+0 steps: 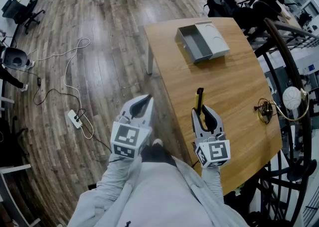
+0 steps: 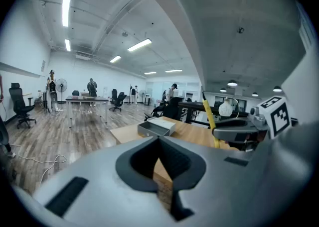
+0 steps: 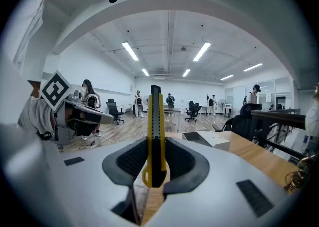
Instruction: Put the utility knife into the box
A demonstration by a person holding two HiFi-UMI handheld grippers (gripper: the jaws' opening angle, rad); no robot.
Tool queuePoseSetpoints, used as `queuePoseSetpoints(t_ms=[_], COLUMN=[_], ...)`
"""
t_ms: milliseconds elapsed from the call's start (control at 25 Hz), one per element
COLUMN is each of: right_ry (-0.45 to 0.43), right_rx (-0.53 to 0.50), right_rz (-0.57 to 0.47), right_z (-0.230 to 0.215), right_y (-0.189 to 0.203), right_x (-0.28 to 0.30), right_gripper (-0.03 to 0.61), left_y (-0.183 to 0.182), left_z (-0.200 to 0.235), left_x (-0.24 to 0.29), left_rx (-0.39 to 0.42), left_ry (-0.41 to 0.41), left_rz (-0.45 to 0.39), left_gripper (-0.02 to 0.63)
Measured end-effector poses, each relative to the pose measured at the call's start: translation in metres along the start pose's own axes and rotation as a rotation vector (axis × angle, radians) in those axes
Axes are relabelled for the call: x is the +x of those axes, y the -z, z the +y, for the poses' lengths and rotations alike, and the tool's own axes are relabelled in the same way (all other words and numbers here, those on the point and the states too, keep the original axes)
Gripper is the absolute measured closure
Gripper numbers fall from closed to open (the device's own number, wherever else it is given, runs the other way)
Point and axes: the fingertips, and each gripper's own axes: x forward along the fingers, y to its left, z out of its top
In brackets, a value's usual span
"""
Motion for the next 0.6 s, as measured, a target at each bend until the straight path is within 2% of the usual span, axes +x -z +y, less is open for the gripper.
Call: queuePoseSetpoints(t_ms=[360,600], right_ry=[-0.058,-0.095], right_rx=[0.046,0.040], right_rz=[0.027,0.033], right_z=[0.011,0.016], right_y=[0.009,0.012], right_x=[0.006,0.013], right_gripper=[0.453,0.453], left_y=[0.001,0.003], left_z=[0.012,0.017], left_x=[-0.020,-0.027], left_rx=[-0.036,-0.038], left_ry=[-0.070,-0.116], left_rz=[-0.016,-0.026], left_gripper=[0.595,0.595])
